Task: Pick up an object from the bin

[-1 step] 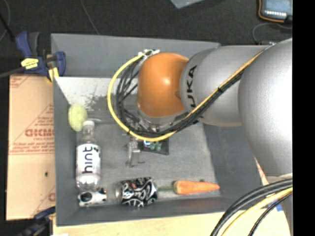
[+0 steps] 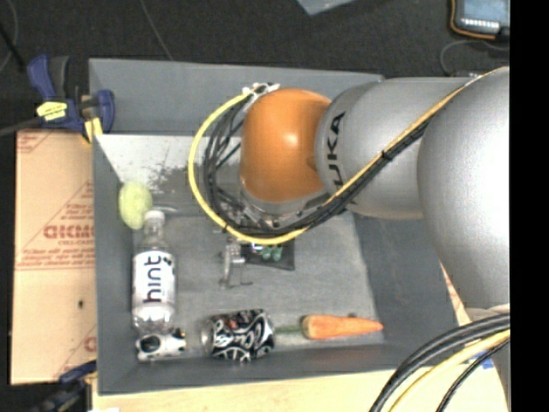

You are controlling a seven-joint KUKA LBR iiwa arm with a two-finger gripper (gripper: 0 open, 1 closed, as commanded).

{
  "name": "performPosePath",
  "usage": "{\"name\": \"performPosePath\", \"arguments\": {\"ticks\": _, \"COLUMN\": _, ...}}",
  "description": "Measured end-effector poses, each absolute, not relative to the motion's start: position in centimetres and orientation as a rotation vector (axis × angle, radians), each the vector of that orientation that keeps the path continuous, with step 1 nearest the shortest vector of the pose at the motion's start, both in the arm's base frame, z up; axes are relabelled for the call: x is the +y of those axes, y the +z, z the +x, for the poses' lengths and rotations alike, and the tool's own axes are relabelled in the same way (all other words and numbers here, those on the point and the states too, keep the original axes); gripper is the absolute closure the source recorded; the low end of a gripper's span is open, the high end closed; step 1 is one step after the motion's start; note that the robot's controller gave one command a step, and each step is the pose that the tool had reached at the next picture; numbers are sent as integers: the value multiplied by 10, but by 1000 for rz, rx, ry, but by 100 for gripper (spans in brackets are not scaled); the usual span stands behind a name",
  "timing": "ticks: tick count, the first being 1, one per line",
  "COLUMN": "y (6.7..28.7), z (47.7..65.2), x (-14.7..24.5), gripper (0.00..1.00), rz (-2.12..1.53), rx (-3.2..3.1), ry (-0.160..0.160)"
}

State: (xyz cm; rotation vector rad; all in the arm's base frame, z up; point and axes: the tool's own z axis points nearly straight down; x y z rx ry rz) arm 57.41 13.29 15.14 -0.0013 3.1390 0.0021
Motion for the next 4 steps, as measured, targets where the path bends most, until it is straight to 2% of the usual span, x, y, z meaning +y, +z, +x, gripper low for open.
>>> {"name": "performPosePath", "arguments": {"ticks": 1, "y": 137, "z": 577, "x": 92, "gripper": 0, "rz": 65, "rx": 3140, "ry": 5}}
{"name": "performPosePath", "arguments": {"ticks": 2, "y": 100, "z": 582, "x": 68, "gripper": 0, "rz": -37, "rx": 3136, "ry": -3}}
{"name": "performPosePath", "arguments": {"ticks": 3, "y": 71, "z": 610, "x": 0, "gripper": 100, "rz": -21, "rx": 3135, "ry": 5}}
{"name": "performPosePath", "arguments": {"ticks": 4, "y": 71, "z": 610, "x": 0, "gripper": 100, "rz": -20, "rx": 3135, "ry": 6}}
